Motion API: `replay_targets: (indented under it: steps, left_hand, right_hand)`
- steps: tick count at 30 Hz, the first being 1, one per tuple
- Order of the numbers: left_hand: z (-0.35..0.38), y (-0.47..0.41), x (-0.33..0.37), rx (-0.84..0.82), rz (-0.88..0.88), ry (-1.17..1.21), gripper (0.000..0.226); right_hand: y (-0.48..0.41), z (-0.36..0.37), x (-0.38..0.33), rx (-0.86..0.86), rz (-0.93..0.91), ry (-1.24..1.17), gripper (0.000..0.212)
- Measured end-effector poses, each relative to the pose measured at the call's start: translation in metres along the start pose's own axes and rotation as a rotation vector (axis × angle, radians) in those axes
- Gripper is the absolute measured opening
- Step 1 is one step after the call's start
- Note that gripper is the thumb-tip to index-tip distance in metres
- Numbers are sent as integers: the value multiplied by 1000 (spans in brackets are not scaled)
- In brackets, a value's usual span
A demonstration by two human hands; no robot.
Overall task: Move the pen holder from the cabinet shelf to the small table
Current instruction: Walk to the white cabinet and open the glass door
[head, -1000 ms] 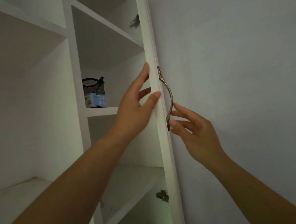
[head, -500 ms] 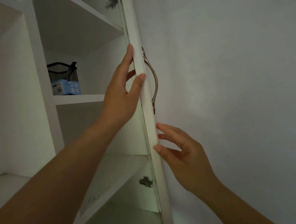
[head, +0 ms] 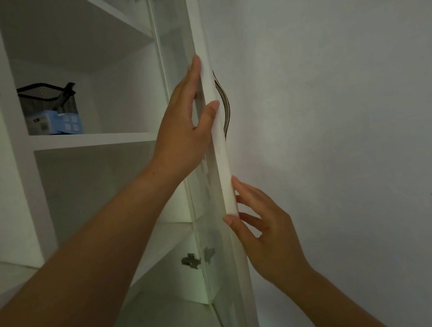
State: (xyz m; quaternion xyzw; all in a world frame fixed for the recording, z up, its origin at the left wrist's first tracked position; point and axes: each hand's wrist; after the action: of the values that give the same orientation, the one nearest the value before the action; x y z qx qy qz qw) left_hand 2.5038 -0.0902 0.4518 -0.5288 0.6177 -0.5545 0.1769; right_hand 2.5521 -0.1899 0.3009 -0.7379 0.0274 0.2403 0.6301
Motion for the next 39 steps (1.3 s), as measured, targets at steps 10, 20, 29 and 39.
replay_targets:
  steps: [10, 20, 29, 39]
  left_hand:
    - [57, -15, 12, 6, 28, -107, 62]
    - [126, -23, 16, 31, 20, -199, 60]
    - [164, -30, -1, 36, 67, -231, 59]
    - [208, -39, -32, -19, 133, -302, 64]
  right_hand:
    - [2, -53, 30, -34, 63, -28, 53]
    - [0, -96, 72, -42, 71, 6, 58]
    - [-5, -119, 105, -38, 93, 14, 50]
    - [-17, -142, 146, -5, 94, 97, 47]
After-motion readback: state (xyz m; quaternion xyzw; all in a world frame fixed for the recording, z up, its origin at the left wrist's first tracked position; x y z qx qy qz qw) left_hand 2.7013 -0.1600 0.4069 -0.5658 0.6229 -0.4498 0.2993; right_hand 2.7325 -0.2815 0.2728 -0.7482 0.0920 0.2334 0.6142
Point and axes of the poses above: each hand's wrist, its own y-axis away from the middle knuckle, its own z-axis out of the palm, x = y × z, and after that the axes turned 9 degrees about -z, right-handed
